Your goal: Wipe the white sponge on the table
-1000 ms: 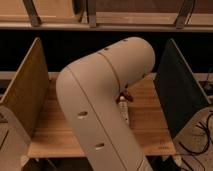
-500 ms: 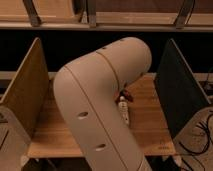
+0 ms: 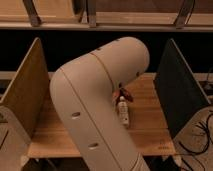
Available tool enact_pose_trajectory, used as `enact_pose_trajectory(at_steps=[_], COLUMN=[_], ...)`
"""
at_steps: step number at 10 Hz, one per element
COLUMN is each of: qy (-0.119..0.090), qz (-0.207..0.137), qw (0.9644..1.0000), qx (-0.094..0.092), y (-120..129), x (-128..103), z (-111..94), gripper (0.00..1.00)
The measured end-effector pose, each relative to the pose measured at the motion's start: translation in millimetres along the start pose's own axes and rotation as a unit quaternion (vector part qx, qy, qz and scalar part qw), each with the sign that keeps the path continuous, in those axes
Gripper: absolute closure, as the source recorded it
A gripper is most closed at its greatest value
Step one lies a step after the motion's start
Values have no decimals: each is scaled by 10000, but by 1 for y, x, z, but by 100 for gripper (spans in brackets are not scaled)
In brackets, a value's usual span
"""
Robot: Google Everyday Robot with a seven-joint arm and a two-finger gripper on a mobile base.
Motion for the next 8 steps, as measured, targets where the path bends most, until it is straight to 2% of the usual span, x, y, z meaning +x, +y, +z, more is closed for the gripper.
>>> enact_pose_trajectory(at_steps=[2,4,6,8], qy=[-74,-196,-313,-325], qz=[-15,-134,-342,-543], qw=[9999,9997,9989,9978], qx=[69,54,-57,-194], y=[0,14,34,53], x=[-15,-30,-39,-34], z=[-6,-13,-18,-17], gripper=[100,100,100,100])
